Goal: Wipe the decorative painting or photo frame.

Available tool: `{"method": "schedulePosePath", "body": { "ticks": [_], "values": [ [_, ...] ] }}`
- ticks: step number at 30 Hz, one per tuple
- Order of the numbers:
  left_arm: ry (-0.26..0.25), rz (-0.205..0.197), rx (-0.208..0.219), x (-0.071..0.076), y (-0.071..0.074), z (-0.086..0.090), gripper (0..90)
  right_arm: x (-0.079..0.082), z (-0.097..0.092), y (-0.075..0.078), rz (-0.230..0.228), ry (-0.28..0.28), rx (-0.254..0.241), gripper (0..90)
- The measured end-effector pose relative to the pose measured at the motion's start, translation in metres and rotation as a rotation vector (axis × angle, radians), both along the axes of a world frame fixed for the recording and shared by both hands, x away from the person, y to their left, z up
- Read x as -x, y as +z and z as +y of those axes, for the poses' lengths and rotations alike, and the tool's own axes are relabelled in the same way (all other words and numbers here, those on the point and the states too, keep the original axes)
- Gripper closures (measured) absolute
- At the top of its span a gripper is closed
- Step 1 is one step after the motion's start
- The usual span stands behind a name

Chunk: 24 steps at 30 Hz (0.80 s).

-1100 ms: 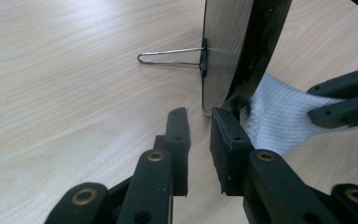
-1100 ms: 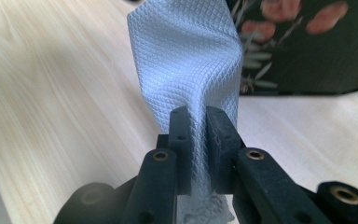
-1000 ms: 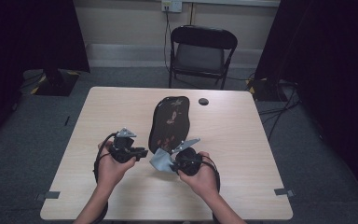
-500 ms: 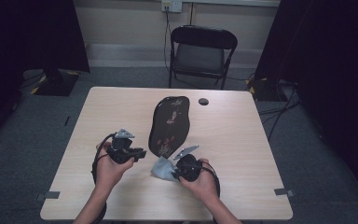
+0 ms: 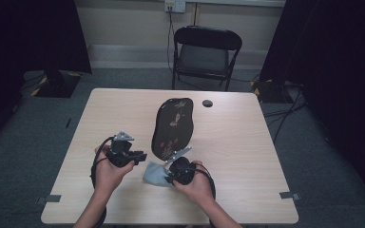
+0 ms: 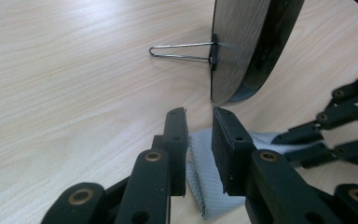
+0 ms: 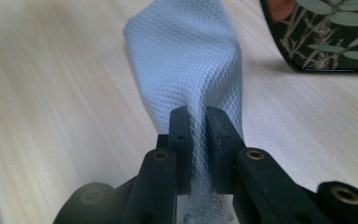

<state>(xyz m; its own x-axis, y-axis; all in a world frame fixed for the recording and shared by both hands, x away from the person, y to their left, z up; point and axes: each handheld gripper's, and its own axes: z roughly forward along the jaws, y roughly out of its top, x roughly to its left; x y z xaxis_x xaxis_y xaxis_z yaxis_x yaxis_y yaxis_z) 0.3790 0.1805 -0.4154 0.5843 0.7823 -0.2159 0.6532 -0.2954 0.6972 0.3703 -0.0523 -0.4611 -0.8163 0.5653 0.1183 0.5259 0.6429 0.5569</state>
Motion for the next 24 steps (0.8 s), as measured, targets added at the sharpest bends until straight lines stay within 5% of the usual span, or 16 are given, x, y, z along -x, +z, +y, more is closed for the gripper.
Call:
{"method": "schedulePosePath", "body": {
  "ticks": [7, 24],
  "values": [
    [0.011, 0.009, -0.003, 0.0, -0.001, 0.006, 75.3, -0.009, -0.001, 0.004, -0.011, -0.011, 0.012, 82.0],
    [0.053, 0.007, 0.003, 0.001, 0.0, 0.019, 75.3, -0.001, 0.007, 0.052, -0.092, 0.039, 0.002, 82.1]
  ]
}}
